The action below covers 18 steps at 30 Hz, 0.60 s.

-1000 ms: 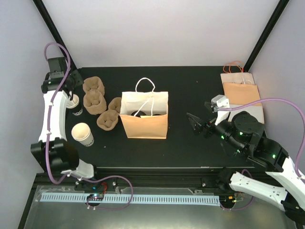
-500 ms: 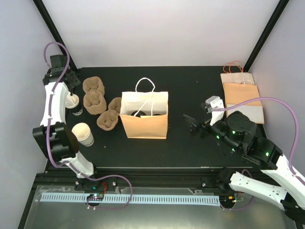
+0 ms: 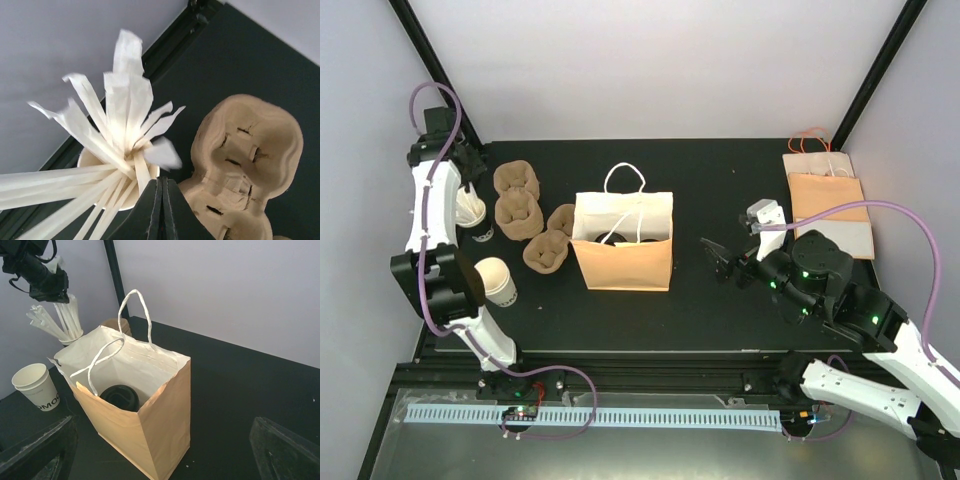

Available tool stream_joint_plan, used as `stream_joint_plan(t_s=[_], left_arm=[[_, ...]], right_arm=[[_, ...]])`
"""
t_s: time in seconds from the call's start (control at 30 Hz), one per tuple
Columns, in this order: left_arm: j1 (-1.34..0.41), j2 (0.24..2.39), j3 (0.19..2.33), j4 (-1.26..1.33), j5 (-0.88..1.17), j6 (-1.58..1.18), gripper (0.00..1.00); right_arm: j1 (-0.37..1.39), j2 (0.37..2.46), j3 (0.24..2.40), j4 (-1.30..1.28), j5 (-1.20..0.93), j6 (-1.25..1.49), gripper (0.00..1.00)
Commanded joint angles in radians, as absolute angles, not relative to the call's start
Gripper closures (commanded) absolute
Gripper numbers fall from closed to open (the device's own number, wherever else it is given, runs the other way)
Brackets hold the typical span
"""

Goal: Pack the takeout coffee

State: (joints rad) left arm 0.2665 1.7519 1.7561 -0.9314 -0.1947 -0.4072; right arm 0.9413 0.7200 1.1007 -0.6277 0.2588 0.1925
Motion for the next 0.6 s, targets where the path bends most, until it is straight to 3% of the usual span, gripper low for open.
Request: stream_joint_plan(t_s=[0.0,0.43,0.57], left_arm=[[0.274,1.694,1.850,-0.982,-0.228,-0.404,0.98],[0.273,1.353,1.925,-0.982,-0.037,-0.423,0.98],[0.274,1.293,1.973,-0.984,0.105,-0.440,0.99]], right_arm=[[0.943,0.725,1.106,-0.601,0.254,0.198,0.04],[0.943,0.744,1.113,-0.619,0.225,0.202,0.04],[0.943,0.747,1.117,-0.621,0.224,0.202,0.04]])
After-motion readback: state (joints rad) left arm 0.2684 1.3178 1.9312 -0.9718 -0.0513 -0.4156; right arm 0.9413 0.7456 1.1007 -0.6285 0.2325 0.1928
